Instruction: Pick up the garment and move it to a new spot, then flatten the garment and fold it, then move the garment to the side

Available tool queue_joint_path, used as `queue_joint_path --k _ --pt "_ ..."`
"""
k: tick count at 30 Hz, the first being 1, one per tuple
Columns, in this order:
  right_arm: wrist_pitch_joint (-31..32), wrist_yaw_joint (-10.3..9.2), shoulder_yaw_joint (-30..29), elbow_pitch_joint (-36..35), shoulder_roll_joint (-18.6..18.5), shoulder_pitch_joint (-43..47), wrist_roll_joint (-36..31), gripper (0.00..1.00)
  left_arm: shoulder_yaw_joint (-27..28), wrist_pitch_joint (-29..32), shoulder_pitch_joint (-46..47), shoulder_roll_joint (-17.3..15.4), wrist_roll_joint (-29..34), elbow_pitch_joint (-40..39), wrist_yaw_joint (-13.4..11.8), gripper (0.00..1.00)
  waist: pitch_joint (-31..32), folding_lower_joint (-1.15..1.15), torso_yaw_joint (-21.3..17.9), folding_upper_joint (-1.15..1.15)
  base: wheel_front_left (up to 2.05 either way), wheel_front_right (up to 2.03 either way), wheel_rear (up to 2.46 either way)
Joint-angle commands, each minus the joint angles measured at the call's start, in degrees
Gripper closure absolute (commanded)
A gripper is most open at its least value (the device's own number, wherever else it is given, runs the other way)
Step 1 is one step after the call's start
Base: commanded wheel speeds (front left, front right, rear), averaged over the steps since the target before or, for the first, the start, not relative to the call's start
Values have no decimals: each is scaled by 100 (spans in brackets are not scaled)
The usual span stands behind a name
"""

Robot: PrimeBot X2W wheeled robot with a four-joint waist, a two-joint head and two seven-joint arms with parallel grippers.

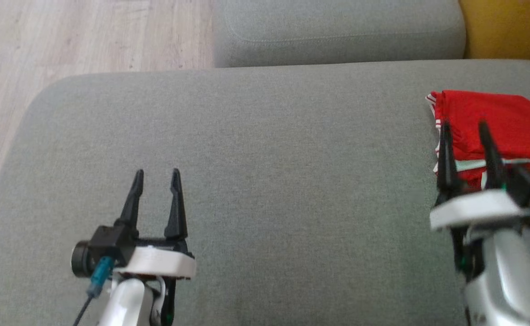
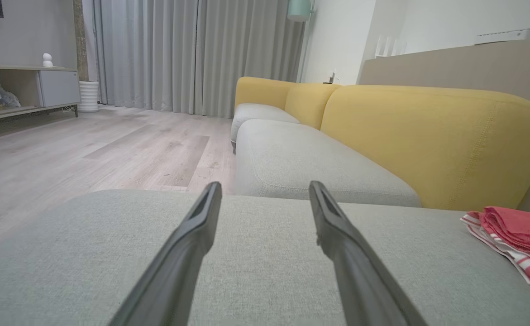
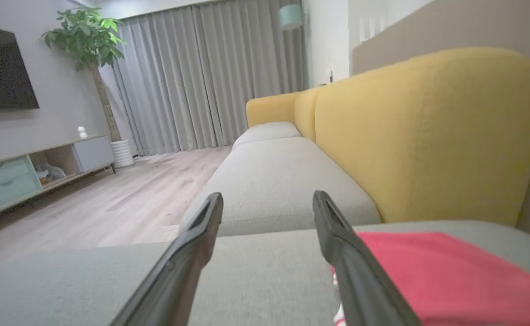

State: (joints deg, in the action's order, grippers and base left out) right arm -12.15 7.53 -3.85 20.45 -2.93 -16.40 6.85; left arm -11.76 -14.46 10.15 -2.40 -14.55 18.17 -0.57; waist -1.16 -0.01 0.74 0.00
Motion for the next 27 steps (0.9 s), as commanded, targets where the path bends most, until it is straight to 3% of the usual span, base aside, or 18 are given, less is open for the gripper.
queue_joint_path --k 1,9,27 --pt "-105 -4 243 -197 0 -23 242 0 121 -54 128 -48 54 -217 -10 0 29 1 17 0 0 0 0" --pt "-270 -4 645 -69 4 629 562 0 129 -54 -61 -48 116 -224 -31 0 117 1 5 0 0 0 0" --pt "-284 -4 727 -231 5 662 591 0 247 -54 -78 -48 -128 -227 -204 0 137 1 -75 0 0 0 0"
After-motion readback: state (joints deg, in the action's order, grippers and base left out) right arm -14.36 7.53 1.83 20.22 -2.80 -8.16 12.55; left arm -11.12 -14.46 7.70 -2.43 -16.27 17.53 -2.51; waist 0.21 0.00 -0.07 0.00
